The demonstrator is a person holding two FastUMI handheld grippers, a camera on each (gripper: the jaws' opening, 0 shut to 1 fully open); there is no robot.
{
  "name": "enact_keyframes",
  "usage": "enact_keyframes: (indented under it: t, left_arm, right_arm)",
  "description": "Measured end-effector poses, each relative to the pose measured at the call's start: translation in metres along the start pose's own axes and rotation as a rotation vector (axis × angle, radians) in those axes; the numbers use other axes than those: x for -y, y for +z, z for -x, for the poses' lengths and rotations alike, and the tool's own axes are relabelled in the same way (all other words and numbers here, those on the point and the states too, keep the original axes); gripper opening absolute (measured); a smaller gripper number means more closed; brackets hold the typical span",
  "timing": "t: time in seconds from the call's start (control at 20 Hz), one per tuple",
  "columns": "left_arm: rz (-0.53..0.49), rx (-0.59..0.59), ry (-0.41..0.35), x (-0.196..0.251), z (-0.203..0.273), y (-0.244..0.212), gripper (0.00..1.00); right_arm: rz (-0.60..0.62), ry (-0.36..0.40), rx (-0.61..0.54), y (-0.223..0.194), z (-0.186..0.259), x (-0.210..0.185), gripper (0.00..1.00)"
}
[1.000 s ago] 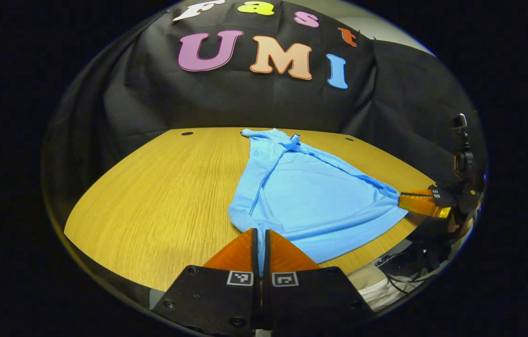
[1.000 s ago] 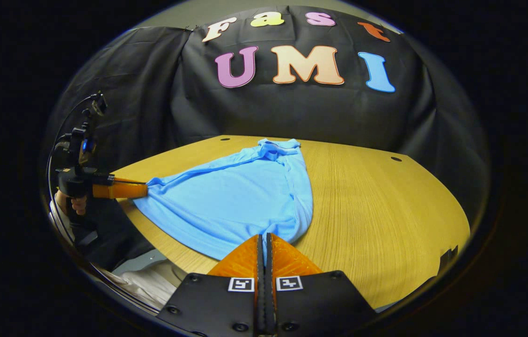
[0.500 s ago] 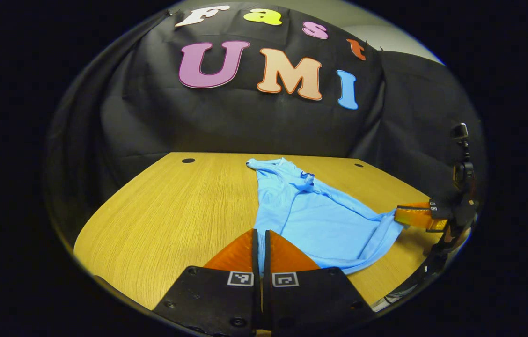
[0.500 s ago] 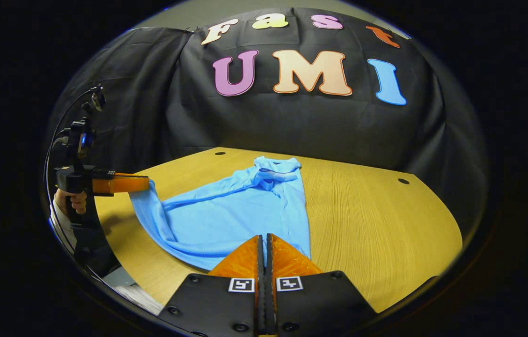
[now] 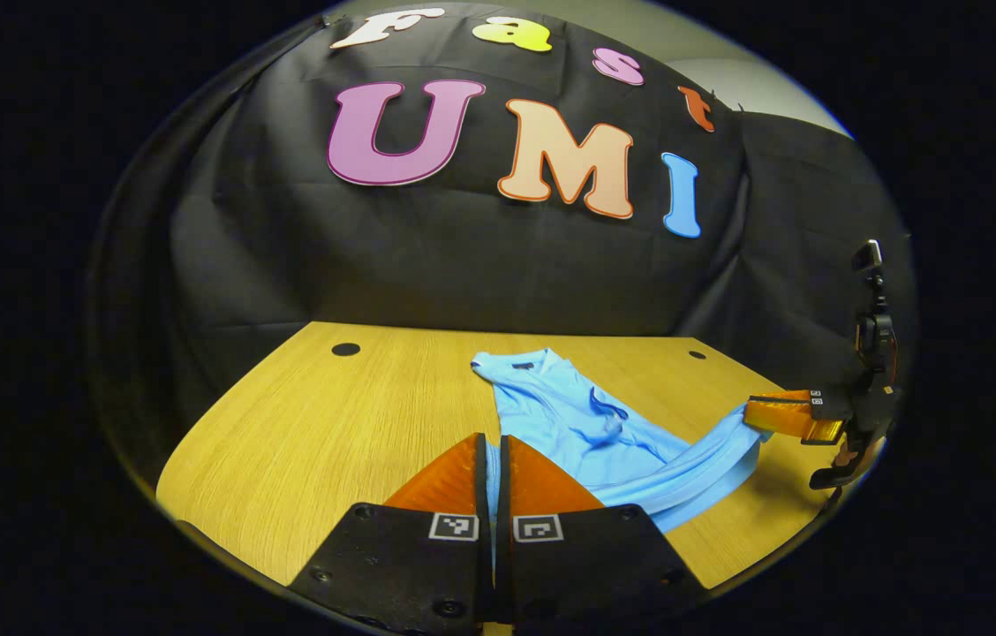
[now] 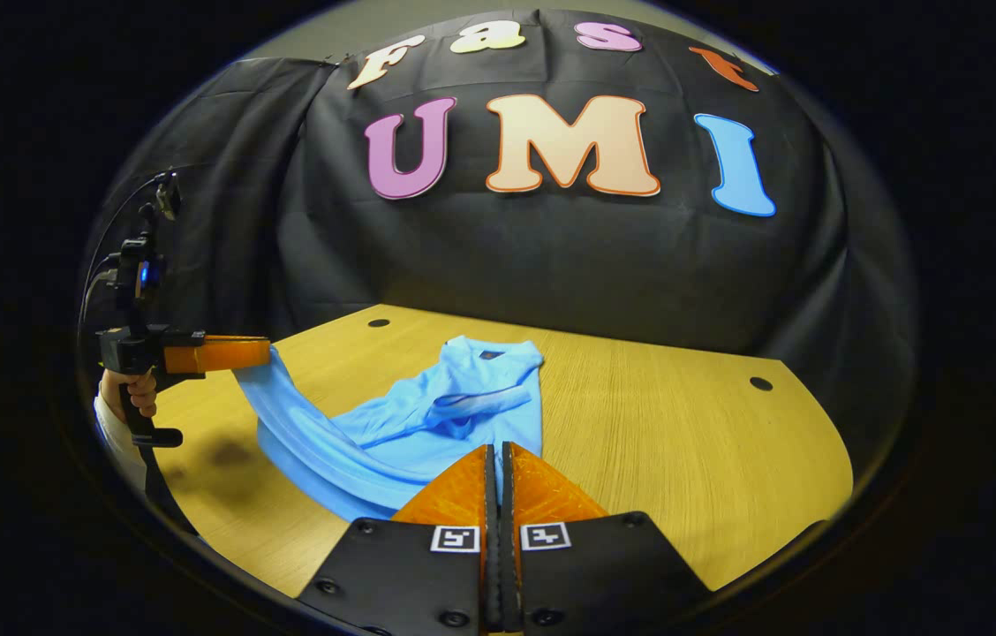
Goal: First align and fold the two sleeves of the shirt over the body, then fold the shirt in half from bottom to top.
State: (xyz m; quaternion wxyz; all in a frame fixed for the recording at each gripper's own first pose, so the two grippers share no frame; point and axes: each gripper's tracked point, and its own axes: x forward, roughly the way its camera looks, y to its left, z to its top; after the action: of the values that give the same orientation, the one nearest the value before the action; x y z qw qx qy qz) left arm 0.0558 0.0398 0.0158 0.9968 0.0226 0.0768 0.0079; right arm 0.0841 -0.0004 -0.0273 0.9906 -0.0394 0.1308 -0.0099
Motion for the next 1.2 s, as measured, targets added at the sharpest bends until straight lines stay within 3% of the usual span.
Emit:
enact_keyframes:
  t: [0.35, 0.6, 0.8, 1.05, 1.2]
  left_arm:
    - [0.037, 0.028, -0.004, -0.005, -0.078, 0.047, 0.00]
    - [0.052, 0.021, 0.071, -0.029, -0.144, 0.057, 0.00]
    - [0.032, -0.027, 0.172, -0.058, -0.192, 0.032, 0.00]
    - [0.034, -0.090, 0.181, -0.063, -0.225, -0.002, 0.00]
    - [0.023, -0.070, 0.172, -0.060, -0.231, 0.004, 0.00]
  right_arm:
    - [-0.055, -0.057, 0.036, 0.063, -0.074, 0.034, 0.03]
    - [-0.116, -0.096, 0.030, 0.079, -0.142, 0.053, 0.00]
    - [-0.151, -0.129, -0.019, 0.054, -0.190, 0.072, 0.02]
    - [-0.223, -0.132, -0.087, 0.017, -0.223, 0.087, 0.02]
    - [-0.230, -0.136, -0.081, 0.015, -0.228, 0.094, 0.03]
